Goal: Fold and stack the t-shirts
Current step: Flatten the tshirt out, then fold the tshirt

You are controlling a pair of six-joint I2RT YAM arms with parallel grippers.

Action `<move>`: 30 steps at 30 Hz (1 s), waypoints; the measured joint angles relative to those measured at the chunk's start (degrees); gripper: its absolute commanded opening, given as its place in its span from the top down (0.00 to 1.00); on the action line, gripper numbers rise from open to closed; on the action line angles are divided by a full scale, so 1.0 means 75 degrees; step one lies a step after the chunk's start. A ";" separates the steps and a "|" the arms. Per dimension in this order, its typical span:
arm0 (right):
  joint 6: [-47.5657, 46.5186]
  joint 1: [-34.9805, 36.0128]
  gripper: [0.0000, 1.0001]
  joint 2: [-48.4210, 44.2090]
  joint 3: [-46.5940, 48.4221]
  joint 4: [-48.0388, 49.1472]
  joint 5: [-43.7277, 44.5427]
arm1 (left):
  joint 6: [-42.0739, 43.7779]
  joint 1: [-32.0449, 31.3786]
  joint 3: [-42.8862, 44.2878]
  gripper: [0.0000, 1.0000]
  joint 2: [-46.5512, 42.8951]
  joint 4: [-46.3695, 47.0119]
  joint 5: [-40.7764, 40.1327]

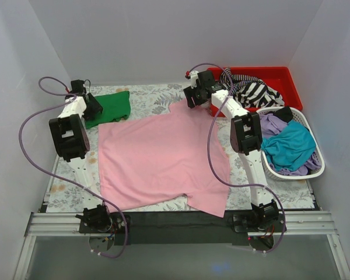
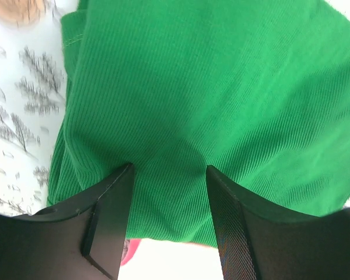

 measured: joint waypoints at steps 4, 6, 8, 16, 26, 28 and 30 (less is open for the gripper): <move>0.0038 -0.0003 0.29 0.0000 -0.0015 -0.0009 -0.0099 | 0.0210 0.0009 0.1061 0.49 0.0627 -0.0393 -0.0210; 0.0058 -0.0006 0.29 0.0000 -0.0026 -0.0009 -0.0131 | 0.0338 0.0026 0.1609 0.48 0.0970 -0.0440 -0.0338; 0.0061 -0.0003 0.29 -0.0003 -0.0064 0.0000 -0.0169 | 0.0428 0.0064 0.2206 0.48 0.1332 -0.0595 -0.0388; 0.0137 0.0003 0.28 -0.0003 -0.0184 -0.0082 -0.0175 | 0.0507 0.0344 0.2299 0.48 0.1434 -0.0265 0.0050; 0.0140 0.0041 0.27 0.0000 -0.0096 -0.0067 0.0064 | 0.0475 0.0373 0.1332 0.48 0.0443 0.0041 0.0694; 0.0149 0.0041 0.27 0.0000 -0.0044 -0.0052 0.0108 | 0.0463 0.0373 0.0947 0.48 -0.0026 0.0160 0.0766; 0.0154 0.0044 0.27 0.0000 0.0009 -0.0020 0.0256 | 0.0408 0.0373 0.0405 0.48 -0.0565 0.0294 0.0871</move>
